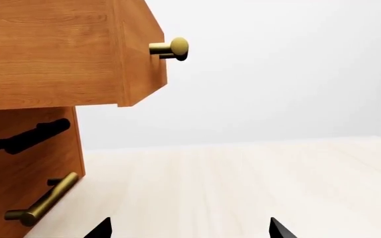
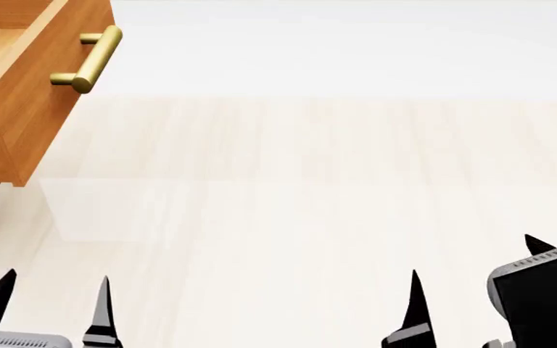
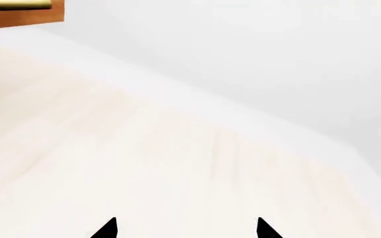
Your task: Put the bowl on the plate.
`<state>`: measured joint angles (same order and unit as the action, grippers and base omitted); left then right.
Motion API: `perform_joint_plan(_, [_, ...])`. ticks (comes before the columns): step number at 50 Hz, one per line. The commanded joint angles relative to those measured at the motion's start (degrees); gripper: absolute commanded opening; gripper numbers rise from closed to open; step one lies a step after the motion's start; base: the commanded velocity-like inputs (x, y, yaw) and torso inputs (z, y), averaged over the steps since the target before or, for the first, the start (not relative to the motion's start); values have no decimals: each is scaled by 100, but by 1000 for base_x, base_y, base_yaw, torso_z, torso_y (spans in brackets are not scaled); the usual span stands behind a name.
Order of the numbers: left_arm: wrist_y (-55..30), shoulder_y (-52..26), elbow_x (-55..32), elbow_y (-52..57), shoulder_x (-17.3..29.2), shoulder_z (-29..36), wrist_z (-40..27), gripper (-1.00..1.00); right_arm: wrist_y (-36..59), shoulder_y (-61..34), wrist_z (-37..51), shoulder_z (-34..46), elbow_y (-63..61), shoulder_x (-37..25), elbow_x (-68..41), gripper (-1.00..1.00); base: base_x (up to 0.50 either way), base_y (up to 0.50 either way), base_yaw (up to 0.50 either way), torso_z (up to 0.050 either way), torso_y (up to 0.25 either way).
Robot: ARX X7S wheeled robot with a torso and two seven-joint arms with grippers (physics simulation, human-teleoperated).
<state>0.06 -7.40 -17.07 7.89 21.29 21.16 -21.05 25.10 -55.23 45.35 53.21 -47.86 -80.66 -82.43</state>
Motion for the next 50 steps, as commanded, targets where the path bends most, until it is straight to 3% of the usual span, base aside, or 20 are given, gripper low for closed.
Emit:
perform_joint_plan(1, [-11, -3, -8, 8, 9, 7, -21, 100, -44, -15, -14, -50, -81, 28, 220, 100, 0, 0, 0, 0, 0])
perform_joint_plan(50, [-12, -59, 50, -20, 36, 123, -48, 100, -823, 218, -345, -148, -367, 40, 1563, 100, 0, 0, 0, 0, 0])
